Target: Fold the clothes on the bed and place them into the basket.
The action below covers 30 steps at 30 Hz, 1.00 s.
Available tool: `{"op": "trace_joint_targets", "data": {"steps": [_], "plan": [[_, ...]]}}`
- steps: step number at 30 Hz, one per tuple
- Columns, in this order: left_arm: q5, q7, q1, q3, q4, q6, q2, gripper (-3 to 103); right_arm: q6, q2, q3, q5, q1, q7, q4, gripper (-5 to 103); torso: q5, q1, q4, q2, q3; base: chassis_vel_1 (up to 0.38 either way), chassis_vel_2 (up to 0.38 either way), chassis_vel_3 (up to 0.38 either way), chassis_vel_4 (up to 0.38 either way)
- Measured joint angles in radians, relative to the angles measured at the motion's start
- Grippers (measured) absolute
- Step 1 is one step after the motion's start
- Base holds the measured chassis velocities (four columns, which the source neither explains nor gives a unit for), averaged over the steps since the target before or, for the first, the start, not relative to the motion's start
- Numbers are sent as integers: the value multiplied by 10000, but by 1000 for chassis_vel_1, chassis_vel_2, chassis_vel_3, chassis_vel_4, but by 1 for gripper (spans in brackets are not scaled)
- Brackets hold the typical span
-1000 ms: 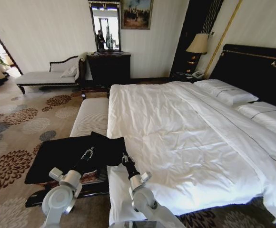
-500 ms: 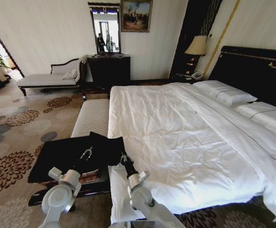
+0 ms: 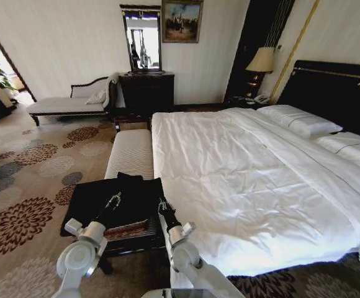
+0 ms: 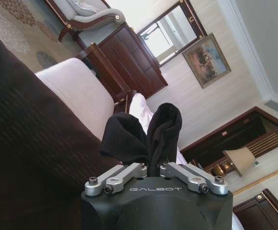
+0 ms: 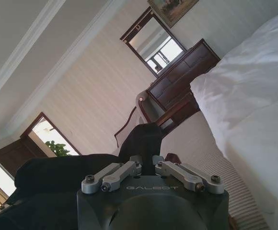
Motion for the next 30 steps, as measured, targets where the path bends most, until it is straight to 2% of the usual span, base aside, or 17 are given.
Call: {"op": "trace_joint_targets", "data": {"steps": [3, 8, 15, 20, 30], "plan": [[41, 30, 1, -49, 134, -31, -4, 6, 3, 32, -45, -14, 90, -6, -101, 7, -7, 2, 5, 0, -1, 223, 271, -228, -263], [147, 101, -108, -96, 572, -109, 29, 6, 5, 131, -193, -10, 487, -7, -480, 7, -5, 0, 0, 3, -2, 100, 192, -51, -178], [506, 215, -509, 53, 1384, -183, 152, 6, 29, 147, -474, 228, 1387, 145, -1251, 7, 1, 5, -9, 0, 2, -81, 17, 57, -20], [867, 253, -993, 283, 2173, -287, 44, 6, -9, 137, -692, 434, 1936, 236, -1869, 7, -9, 2, 1, 0, 1, -26, 0, 12, 0], [1236, 246, -1342, 614, 2661, -323, -201, 6, -9, 207, -825, 433, 2108, 232, -2371, 7, -1, 3, -4, 0, 1, 0, 0, 0, 0]]}}
